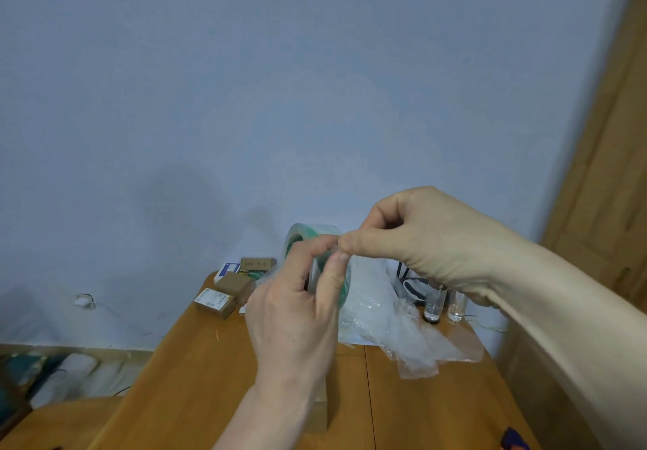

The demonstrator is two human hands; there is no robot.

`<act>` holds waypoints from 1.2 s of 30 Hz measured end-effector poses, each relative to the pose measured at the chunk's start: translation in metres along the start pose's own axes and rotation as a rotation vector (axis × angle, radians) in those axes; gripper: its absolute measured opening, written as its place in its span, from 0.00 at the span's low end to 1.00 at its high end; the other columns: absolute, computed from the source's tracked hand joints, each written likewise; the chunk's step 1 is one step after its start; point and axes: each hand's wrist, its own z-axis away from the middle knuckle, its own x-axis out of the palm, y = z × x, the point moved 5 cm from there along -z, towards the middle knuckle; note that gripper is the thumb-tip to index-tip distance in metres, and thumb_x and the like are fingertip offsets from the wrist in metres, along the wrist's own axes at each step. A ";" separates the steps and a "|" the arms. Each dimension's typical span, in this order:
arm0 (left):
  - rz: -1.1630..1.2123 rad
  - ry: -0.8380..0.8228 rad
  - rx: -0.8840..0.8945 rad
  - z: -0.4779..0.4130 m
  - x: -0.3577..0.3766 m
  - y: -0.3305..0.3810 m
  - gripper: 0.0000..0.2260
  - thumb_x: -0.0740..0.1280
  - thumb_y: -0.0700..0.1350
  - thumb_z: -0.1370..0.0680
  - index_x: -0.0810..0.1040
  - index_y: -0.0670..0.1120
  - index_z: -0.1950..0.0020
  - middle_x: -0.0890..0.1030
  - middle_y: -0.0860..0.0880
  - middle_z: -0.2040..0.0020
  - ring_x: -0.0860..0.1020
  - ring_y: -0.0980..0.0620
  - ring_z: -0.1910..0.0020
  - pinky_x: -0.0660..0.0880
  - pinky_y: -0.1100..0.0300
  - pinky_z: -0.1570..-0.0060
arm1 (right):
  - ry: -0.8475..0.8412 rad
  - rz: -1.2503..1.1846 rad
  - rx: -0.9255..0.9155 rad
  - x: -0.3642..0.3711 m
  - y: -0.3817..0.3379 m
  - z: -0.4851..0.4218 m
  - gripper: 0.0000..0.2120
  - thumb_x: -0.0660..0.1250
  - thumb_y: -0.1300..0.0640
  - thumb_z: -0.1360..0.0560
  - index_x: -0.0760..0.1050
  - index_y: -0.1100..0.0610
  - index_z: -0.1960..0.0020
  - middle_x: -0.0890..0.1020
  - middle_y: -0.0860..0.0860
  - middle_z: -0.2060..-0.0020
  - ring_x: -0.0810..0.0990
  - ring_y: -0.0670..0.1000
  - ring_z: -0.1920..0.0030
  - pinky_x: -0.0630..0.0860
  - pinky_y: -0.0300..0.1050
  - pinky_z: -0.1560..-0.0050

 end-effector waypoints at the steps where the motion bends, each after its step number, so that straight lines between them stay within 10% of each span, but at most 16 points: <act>1: -0.018 0.007 0.029 -0.001 -0.002 0.000 0.17 0.56 0.68 0.21 0.77 0.60 0.45 0.73 0.56 0.75 0.71 0.57 0.76 0.68 0.60 0.77 | -0.003 0.009 0.000 0.000 0.000 0.000 0.16 0.78 0.42 0.34 0.82 0.55 0.63 0.69 0.45 0.79 0.63 0.43 0.84 0.59 0.34 0.81; 19: -0.213 0.084 0.410 -0.015 -0.017 0.014 0.22 0.60 0.61 0.18 0.87 0.47 0.49 0.83 0.53 0.71 0.77 0.51 0.78 0.66 0.64 0.75 | 0.030 -0.003 -0.072 0.000 -0.006 -0.001 0.28 0.79 0.37 0.48 0.78 0.51 0.55 0.77 0.47 0.65 0.72 0.49 0.65 0.70 0.48 0.63; 26: 0.371 -0.089 -0.272 -0.011 -0.008 0.005 0.14 0.68 0.65 0.25 0.83 0.56 0.51 0.85 0.52 0.63 0.85 0.40 0.64 0.82 0.39 0.67 | 0.373 -0.228 -0.338 -0.030 -0.007 0.017 0.12 0.73 0.41 0.29 0.79 0.50 0.59 0.78 0.45 0.67 0.73 0.44 0.66 0.73 0.41 0.60; 31: 0.593 -0.210 -0.444 -0.004 0.003 0.015 0.11 0.66 0.51 0.20 0.85 0.47 0.52 0.85 0.45 0.65 0.83 0.54 0.68 0.79 0.62 0.72 | 0.651 0.416 -0.833 -0.012 -0.027 0.056 0.08 0.71 0.54 0.23 0.83 0.52 0.45 0.81 0.48 0.51 0.78 0.50 0.50 0.72 0.44 0.47; 36: 0.649 -0.253 -0.398 -0.001 0.008 0.028 0.12 0.63 0.47 0.18 0.84 0.45 0.53 0.85 0.43 0.65 0.81 0.52 0.68 0.77 0.67 0.72 | 0.595 0.724 -0.862 0.005 -0.026 0.040 0.10 0.70 0.51 0.24 0.85 0.50 0.44 0.84 0.46 0.47 0.78 0.53 0.44 0.68 0.50 0.45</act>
